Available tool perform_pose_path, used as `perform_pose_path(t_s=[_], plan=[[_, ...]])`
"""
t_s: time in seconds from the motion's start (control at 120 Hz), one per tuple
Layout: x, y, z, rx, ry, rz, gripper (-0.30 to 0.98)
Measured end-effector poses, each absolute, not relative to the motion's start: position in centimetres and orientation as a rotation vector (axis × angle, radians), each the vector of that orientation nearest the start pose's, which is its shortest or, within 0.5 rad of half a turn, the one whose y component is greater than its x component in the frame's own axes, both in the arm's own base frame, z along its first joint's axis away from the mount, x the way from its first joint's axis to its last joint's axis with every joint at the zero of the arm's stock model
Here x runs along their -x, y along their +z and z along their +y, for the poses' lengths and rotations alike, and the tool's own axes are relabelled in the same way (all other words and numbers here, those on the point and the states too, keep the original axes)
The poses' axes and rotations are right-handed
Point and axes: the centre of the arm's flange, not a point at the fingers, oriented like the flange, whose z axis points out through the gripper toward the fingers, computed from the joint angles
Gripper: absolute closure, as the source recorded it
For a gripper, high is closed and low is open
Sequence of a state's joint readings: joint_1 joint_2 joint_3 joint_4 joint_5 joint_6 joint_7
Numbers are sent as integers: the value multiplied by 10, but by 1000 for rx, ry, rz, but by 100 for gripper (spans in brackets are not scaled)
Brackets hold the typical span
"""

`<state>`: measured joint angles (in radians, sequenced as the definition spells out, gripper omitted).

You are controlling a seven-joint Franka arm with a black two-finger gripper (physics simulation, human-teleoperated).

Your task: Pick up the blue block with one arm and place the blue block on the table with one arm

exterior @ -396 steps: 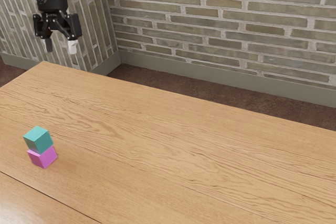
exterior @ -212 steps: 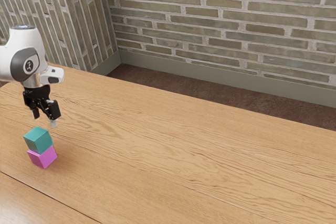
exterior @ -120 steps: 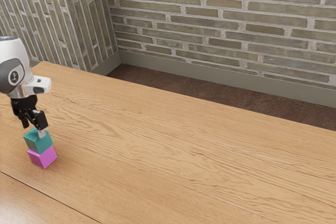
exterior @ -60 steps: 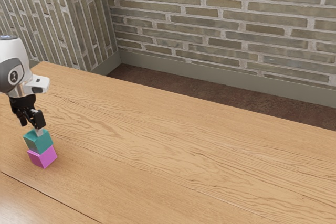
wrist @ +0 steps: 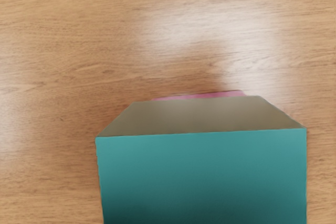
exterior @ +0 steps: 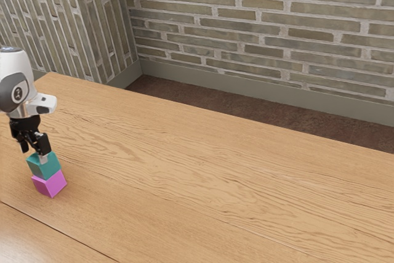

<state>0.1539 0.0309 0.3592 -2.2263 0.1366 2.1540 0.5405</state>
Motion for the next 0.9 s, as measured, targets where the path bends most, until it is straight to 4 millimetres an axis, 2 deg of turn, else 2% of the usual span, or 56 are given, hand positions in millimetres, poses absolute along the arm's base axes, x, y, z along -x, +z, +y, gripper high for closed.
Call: perform_pose_path(t_s=[0.258,0.542,0.75,0.9], plan=[[-458,351,243,3069,228,225,0],[-456,339,251,3072,246,200,0],[-464,332,240,3075,243,229,0],[-464,328,242,3078,236,220,0]])
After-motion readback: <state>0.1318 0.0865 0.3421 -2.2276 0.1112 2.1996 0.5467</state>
